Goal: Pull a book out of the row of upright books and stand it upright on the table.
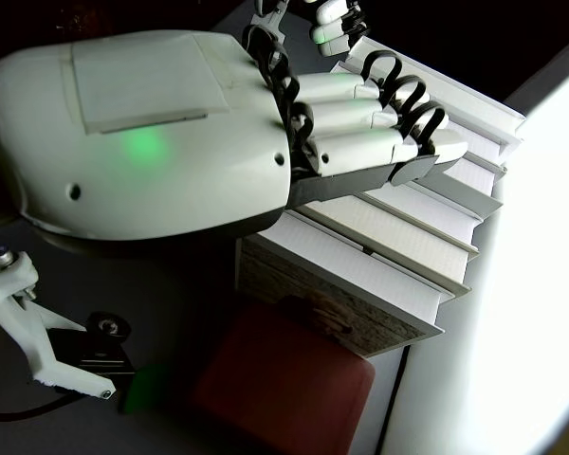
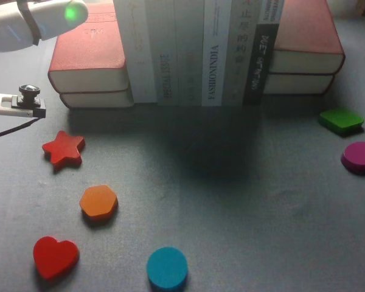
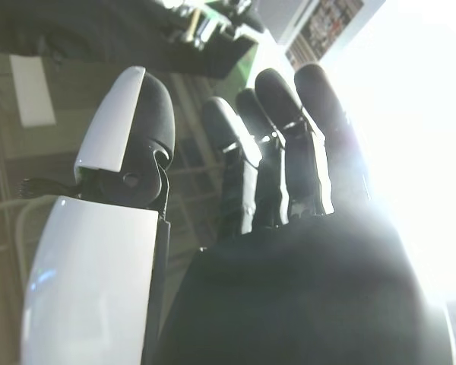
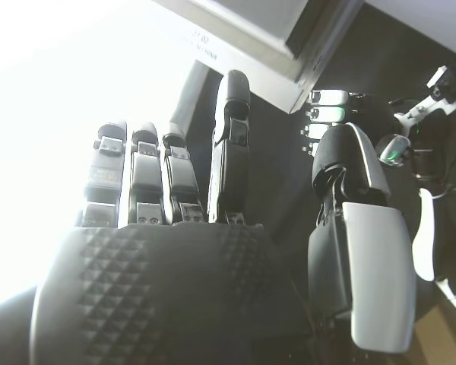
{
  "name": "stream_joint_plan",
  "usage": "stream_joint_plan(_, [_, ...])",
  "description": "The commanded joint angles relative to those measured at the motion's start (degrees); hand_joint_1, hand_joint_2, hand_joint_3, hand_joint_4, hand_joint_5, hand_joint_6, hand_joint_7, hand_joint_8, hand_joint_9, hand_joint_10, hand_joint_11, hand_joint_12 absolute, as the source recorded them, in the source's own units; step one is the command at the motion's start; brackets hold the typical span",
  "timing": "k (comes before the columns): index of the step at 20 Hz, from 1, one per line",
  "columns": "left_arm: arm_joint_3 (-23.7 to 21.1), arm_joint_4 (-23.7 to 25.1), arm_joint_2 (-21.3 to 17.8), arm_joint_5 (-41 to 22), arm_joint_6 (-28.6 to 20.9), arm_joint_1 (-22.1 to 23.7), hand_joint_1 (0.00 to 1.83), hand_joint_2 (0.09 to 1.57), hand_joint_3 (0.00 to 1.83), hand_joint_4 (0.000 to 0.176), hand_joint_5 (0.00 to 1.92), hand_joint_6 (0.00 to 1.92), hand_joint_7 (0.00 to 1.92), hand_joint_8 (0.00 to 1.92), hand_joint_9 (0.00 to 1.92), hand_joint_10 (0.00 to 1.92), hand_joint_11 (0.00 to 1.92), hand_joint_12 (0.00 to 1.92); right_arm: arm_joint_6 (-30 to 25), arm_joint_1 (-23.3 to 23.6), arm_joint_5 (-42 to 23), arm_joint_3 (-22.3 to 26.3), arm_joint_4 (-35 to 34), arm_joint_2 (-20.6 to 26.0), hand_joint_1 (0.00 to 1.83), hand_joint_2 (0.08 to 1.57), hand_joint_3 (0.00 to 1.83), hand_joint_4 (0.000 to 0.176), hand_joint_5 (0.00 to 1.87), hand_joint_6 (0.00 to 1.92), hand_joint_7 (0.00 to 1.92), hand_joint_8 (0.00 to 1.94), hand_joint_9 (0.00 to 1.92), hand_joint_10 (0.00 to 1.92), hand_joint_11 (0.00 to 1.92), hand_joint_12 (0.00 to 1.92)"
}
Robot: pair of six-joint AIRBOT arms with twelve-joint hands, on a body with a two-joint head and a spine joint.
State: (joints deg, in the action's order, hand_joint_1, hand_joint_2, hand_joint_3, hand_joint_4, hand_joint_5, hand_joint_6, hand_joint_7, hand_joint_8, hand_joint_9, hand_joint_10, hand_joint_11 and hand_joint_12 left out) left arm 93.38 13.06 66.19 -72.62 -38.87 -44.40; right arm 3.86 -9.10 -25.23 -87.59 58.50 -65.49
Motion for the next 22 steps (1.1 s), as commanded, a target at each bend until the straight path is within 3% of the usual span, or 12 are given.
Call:
stream_joint_plan(1, [-0.18, -3.22, 0.08, -6.14, -0.48, 0.69, 1.11, 1.24, 0.02, 0.0, 0.25, 1.02, 0.13, 1.09, 0.14, 1.4, 0.0, 1.7, 0.41, 0.02, -3.47, -0.17, -2.99, -0.46, 0.41, 1.2, 0.01, 0.026, 0.69, 0.0, 0.0, 0.0, 0.0, 0.0, 0.0, 0.0])
stream_joint_plan(3, [-0.19, -3.22, 0.27, -6.39, -0.48, 0.65, 1.1, 1.23, 0.02, 0.0, 0.24, 1.07, 0.13, 1.17, 0.14, 1.44, 0.0, 1.73, 1.42, -1.22, -3.72, -0.42, -4.49, -0.86, 0.47, 1.18, 0.0, 0.016, 0.7, 0.01, 0.0, 0.0, 0.0, 0.0, 0.0, 0.0])
stream_joint_plan(4, [-0.21, -3.22, 0.27, -6.43, -0.48, 0.59, 1.13, 1.23, 0.02, 0.0, 0.24, 1.07, 0.13, 1.21, 0.14, 1.47, 0.0, 1.77, 1.42, -1.55, -3.74, -0.66, -4.56, -1.18, 0.42, 1.18, 0.0, 0.058, 0.7, 0.01, 0.0, 0.0, 0.0, 0.0, 0.0, 0.0])
stream_joint_plan(7, [-0.27, -3.24, 0.25, -6.64, -0.48, 0.49, 1.1, 1.22, 0.01, 0.0, 0.26, 1.02, 0.12, 1.2, 0.12, 1.45, 0.0, 1.72, 1.52, -2.38, -3.99, -0.92, -5.41, -1.44, 0.56, 1.16, 0.0, 0.03, 0.74, 0.02, 0.0, 0.0, 0.0, 0.0, 0.0, 0.0])
stream_joint_plan(8, [-0.31, -3.24, 0.26, -6.68, -0.48, 0.51, 1.09, 1.22, 0.01, 0.0, 0.26, 1.02, 0.12, 1.2, 0.12, 1.45, 0.0, 1.71, 1.52, -2.52, -3.99, -0.93, -5.6, -1.49, 0.5, 1.16, 0.0, 0.07, 0.74, 0.01, 0.0, 0.0, 0.0, 0.0, 0.0, 0.0])
stream_joint_plan(11, [-0.31, -3.25, 0.37, -6.81, -0.48, 0.55, 1.07, 1.2, 0.0, 0.0, 0.27, 0.97, 0.17, 1.18, 0.18, 1.42, 0.0, 1.74, 1.77, -3.26, -4.71, -0.95, -6.61, -2.09, 0.4, 1.11, 0.0, 0.12, 0.71, 0.0, 0.0, 0.0, 0.0, 0.0, 0.0, 0.0])
stream_joint_plan(12, [-0.32, -3.31, 0.37, -6.83, -0.48, 0.5, 1.08, 1.2, 0.0, 0.0, 0.28, 0.96, 0.18, 1.17, 0.2, 1.4, 0.0, 1.74, 1.77, -3.85, -5.65, -0.9, -7.09, -2.21, 0.41, 1.12, 0.0, 0.099, 0.7, 0.0, 0.0, 0.0, 0.0, 0.0, 0.0, 0.0])
stream_joint_plan(15, [-0.39, -3.51, 0.38, -6.89, -0.48, 0.22, 1.09, 1.17, 0.0, 0.0, 0.25, 0.88, 0.17, 1.11, 0.18, 1.42, 0.0, 1.76, 1.87, -4.3, -7.87, 1.08, -7.5, -0.88, 0.38, 1.14, 0.0, 0.089, 0.7, 0.01, 0.0, 0.0, 0.0, 0.0, 0.0, 0.0])
stream_joint_plan(16, [-0.43, -3.63, 0.38, -6.99, -0.48, 0.14, 1.1, 1.18, 0.0, 0.0, 0.25, 0.9, 0.2, 1.09, 0.21, 1.41, 0.0, 1.75, 1.87, -4.3, -8.68, 1.77, -7.64, -0.34, 0.45, 1.11, 0.0, 0.051, 0.73, 0.02, 0.0, 0.0, 0.0, 0.0, 0.0, 0.0])
stream_joint_plan(19, [-0.44, -3.88, 0.46, -7.1, -0.48, -0.14, 1.15, 1.21, 0.01, 0.0, 0.22, 1.02, 0.21, 1.14, 0.24, 1.46, 0.06, 1.74, 3.51, -4.3, -10.19, 3.71, -7.89, 0.34, 0.34, 1.04, 0.0, 0.066, 0.73, 0.01, 0.0, 0.0, 0.0, 0.0, 0.0, 0.0])
stream_joint_plan(21, [-0.48, -3.88, 0.45, -7.18, -0.48, -0.01, 1.11, 1.18, 0.0, 0.0, 0.23, 0.98, 0.21, 1.14, 0.24, 1.44, 0.02, 1.79, 4.01, -4.73, -10.67, 3.62, -9.07, 0.01, 0.5, 1.21, 0.02, 0.087, 0.72, 0.0, 0.0, 0.0, 0.0, 0.0, 0.0, 0.0])
stream_joint_plan(22, [-0.49, -3.87, 0.46, -7.19, -0.48, 0.07, 1.09, 1.17, 0.0, 0.0, 0.26, 0.91, 0.21, 1.16, 0.23, 1.43, 0.0, 1.78, 4.21, -4.99, -10.71, 3.38, -9.6, -0.2, 0.5, 1.24, 0.03, 0.065, 0.72, 0.0, 0.0, 0.0, 0.0, 0.0, 0.0, 0.0])
